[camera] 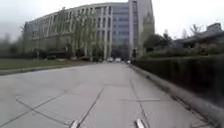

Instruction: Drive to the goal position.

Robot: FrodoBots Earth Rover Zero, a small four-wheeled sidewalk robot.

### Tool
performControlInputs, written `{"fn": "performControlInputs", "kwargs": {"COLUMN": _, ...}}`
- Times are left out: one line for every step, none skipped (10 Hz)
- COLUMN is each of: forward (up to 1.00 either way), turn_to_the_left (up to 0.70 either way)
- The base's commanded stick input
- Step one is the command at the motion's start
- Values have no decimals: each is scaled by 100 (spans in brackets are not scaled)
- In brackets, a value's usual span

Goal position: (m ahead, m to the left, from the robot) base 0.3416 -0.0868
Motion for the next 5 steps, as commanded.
{"fn": "performControlInputs", "kwargs": {"forward": 100, "turn_to_the_left": 6}}
{"fn": "performControlInputs", "kwargs": {"forward": 100, "turn_to_the_left": 6}}
{"fn": "performControlInputs", "kwargs": {"forward": 100, "turn_to_the_left": 6}}
{"fn": "performControlInputs", "kwargs": {"forward": 100, "turn_to_the_left": 6}}
{"fn": "performControlInputs", "kwargs": {"forward": 100, "turn_to_the_left": 6}}
